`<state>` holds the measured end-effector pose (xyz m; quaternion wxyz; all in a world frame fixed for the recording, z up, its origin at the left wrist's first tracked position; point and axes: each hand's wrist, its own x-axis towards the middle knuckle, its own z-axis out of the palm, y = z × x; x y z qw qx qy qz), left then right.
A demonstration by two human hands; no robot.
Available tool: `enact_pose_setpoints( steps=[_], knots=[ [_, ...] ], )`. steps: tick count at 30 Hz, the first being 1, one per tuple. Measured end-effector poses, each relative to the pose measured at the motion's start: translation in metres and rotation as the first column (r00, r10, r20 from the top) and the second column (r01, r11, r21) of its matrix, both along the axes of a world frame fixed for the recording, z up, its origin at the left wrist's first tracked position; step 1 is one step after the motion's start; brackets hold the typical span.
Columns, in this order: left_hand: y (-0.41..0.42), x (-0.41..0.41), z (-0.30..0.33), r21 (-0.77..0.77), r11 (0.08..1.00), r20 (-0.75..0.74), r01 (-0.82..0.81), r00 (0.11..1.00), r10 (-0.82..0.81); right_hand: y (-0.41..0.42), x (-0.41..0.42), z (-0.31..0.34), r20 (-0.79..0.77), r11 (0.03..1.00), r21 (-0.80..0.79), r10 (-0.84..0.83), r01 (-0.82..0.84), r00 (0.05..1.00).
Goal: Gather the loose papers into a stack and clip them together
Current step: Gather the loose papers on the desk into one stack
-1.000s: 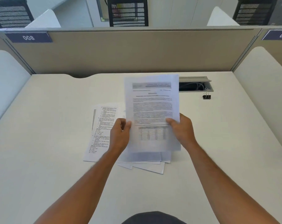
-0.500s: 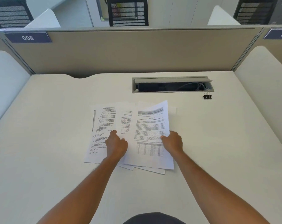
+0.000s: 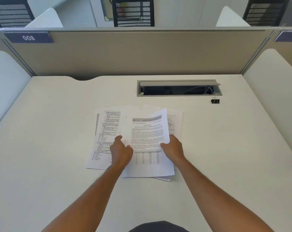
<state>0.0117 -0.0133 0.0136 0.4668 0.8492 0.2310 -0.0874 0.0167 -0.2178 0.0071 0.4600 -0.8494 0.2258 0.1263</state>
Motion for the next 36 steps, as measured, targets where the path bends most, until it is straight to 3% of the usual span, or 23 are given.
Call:
enact_pose_setpoints(
  steps=[11,22,28,31,33,36],
  knots=[
    [0.005,0.002,0.001,-0.013,1.0,-0.014,0.028,0.999,-0.029,0.013,0.003,-0.008,-0.013,0.965,-0.259,0.049,-0.051,0.999],
    [0.003,0.0,0.003,-0.008,0.998,-0.011,0.058,0.998,-0.058,0.0,-0.001,0.007,-0.006,0.999,0.042,0.03,-0.029,1.0],
    [0.008,0.001,0.003,-0.001,0.998,-0.011,0.06,0.998,-0.06,-0.004,0.004,0.011,-0.044,0.95,0.263,-0.162,0.167,0.986],
    [0.008,-0.001,0.003,-0.015,0.998,-0.015,0.066,0.998,-0.067,-0.005,0.003,0.01,-0.083,0.93,0.342,-0.111,0.133,0.99],
    [0.008,-0.002,0.002,-0.019,0.998,-0.023,0.059,0.998,-0.059,-0.006,-0.001,0.014,-0.071,0.933,0.35,-0.059,0.08,0.996],
    [0.009,-0.001,0.003,-0.02,0.999,-0.021,0.04,0.999,-0.04,-0.013,-0.004,0.018,-0.009,0.947,0.301,-0.114,0.112,0.993]
  ],
)
